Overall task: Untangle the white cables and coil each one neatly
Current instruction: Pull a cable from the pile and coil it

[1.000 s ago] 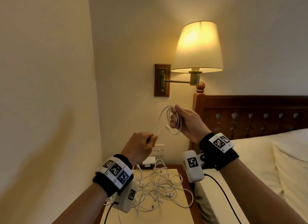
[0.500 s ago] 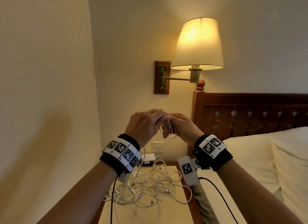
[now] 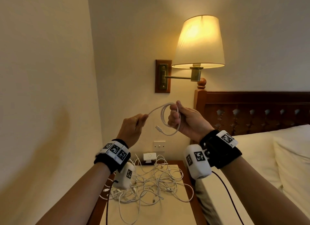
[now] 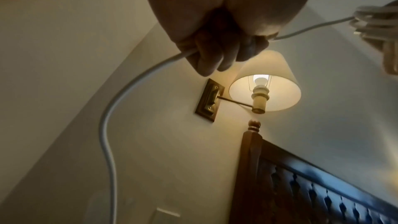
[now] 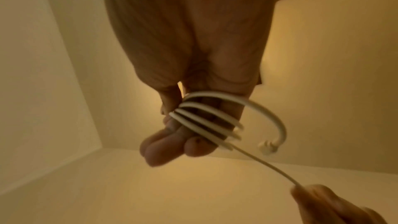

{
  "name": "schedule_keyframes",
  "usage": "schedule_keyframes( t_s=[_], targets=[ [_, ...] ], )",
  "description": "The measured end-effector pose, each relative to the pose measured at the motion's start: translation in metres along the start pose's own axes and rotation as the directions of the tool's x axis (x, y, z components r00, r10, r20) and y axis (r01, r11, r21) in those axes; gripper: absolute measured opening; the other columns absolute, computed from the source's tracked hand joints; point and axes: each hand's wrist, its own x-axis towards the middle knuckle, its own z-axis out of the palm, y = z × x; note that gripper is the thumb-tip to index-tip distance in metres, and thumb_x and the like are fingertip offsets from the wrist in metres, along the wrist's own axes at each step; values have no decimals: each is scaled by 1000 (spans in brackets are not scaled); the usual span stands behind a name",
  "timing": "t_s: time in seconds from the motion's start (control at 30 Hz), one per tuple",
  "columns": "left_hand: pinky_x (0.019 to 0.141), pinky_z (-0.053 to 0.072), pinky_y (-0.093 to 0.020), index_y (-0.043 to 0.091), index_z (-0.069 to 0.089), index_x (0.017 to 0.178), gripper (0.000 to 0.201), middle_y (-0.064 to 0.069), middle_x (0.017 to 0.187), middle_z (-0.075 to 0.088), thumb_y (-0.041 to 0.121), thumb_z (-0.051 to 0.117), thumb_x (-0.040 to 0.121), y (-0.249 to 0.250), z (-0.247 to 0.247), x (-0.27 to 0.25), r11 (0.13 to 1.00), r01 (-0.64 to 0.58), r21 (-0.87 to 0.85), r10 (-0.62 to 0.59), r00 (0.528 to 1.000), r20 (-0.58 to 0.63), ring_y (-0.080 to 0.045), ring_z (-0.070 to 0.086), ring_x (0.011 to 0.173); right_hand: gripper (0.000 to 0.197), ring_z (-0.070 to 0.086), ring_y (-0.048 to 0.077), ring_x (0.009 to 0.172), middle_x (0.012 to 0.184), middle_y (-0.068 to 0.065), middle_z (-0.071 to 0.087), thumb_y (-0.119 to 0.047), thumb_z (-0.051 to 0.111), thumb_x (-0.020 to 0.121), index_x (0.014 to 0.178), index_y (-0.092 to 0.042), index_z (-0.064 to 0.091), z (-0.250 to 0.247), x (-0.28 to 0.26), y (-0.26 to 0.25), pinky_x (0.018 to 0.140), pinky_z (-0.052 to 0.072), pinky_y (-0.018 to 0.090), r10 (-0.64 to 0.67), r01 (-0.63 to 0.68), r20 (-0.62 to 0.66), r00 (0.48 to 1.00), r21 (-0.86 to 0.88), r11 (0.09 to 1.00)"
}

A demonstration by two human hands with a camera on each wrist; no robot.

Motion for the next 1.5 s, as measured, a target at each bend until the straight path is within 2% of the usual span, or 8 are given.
schedule_keyframes(
  t_s=[0.27,0.4,0.5,0.67,0.9,1.03,1.3,1.5],
  targets=[
    [59,41,-28,23,50,72,33,5,63,49,28,40,102,1,10,-39,980,199,17,-196,935,297,-7,42,55,21,58,10,57,66,0,59,-25,47,98,92,-8,58,-9,3,-4,63,53,21,-127,145,-193,973,82,986],
    [58,39,-30,23,43,69,40,7,61,43,38,32,104,60,11,-39,938,-97,334,-117,817,565,-8,38,52,24,66,18,70,77,8,66,-23,48,100,94,-4,61,-8,7,8,71,56,27,-221,127,-235,947,-359,925],
    [56,36,-28,20,47,72,40,11,59,39,42,33,103,99,6,-22,876,-284,390,57,864,501,-6,36,49,27,70,21,73,79,10,72,-23,49,100,96,0,63,-4,10,20,69,57,27,-266,56,-239,934,-637,769],
    [52,46,-21,18,64,91,49,5,67,57,50,28,98,97,-6,9,852,-331,405,195,919,341,-7,50,52,32,60,15,63,72,8,65,-24,49,100,92,1,67,-9,5,23,60,49,25,-231,3,-191,954,-765,644],
    [49,28,-22,20,45,73,44,11,57,43,62,44,89,67,-13,36,877,-197,439,141,978,156,-6,38,49,34,49,13,54,62,4,53,-23,34,104,96,-5,62,2,0,26,61,43,26,-43,-45,-170,984,-479,877],
    [52,38,-28,21,51,71,46,8,56,48,61,41,92,49,-3,30,971,-88,222,68,993,96,-12,46,51,36,47,12,55,59,3,52,-25,29,106,97,-5,58,-1,-1,26,60,43,24,40,-61,-90,995,-242,968],
    [51,34,-15,25,43,65,56,9,57,40,74,28,85,-5,0,-18,994,109,-32,-105,990,92,-5,38,50,30,43,7,50,57,-4,48,-29,31,104,90,-12,51,-10,-7,-6,57,43,20,-64,67,-61,996,46,997],
    [52,34,-15,26,50,69,31,9,58,46,24,48,100,-7,3,-44,979,199,36,-202,958,204,-4,41,48,28,51,9,54,63,0,53,-28,37,102,92,-9,55,-15,-9,-13,58,49,20,-83,74,-138,987,-72,995]
  ],
)
